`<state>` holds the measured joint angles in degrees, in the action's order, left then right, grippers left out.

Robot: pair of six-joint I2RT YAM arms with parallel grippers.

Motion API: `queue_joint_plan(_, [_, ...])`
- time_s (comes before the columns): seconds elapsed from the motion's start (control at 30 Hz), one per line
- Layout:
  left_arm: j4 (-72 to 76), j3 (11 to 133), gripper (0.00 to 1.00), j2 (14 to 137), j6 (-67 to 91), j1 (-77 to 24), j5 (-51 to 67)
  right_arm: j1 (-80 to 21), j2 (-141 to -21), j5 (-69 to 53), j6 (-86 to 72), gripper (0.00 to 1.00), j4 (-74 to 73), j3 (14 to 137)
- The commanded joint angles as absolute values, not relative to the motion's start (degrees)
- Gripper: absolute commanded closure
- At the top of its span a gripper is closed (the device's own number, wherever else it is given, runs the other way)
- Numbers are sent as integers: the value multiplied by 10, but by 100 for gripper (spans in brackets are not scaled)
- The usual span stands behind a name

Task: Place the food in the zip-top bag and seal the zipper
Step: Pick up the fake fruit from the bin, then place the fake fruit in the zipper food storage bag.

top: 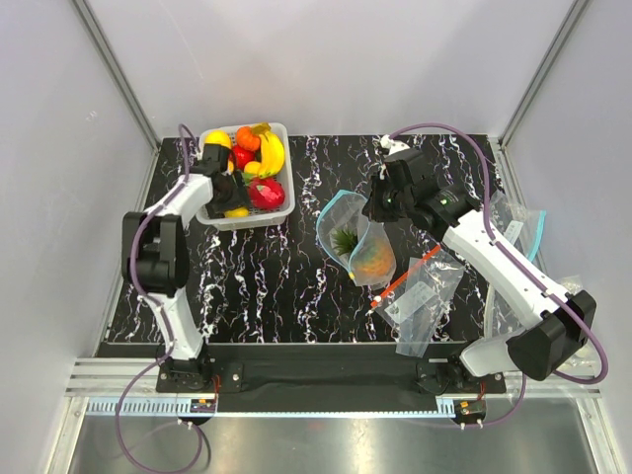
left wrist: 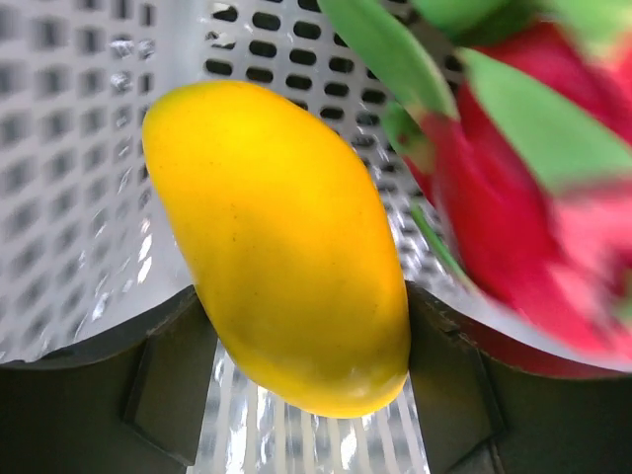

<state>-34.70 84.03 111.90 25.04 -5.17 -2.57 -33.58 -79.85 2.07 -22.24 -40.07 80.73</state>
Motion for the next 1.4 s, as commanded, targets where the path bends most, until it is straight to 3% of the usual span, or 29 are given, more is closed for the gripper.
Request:
queue_joint_plan(0.0, [-309,828,45,1001,247,-50,-7,-335,-784,25,-214,100,-386,811])
queue_joint_plan(0.33, [-216,688,47,784,273,-77,111,-336,-795,26,-215,100,-389,821])
queue_joint_plan(0.5, [-231,700,47,730,267,-183,129,-336,-800,33,-213,100,-390,823])
queue_joint_plan(0.77, [-105,658,47,679,282,-344,72,-336,-800,34,-219,100,-391,820])
queue_joint_plan(0.93, [-69,671,47,702,231,-434,-35,-336,-797,31,-225,100,-395,824])
queue_joint_plan(1.37, [40,670,47,794,142,-538,-199,-336,-788,27,-234,100,-432,853])
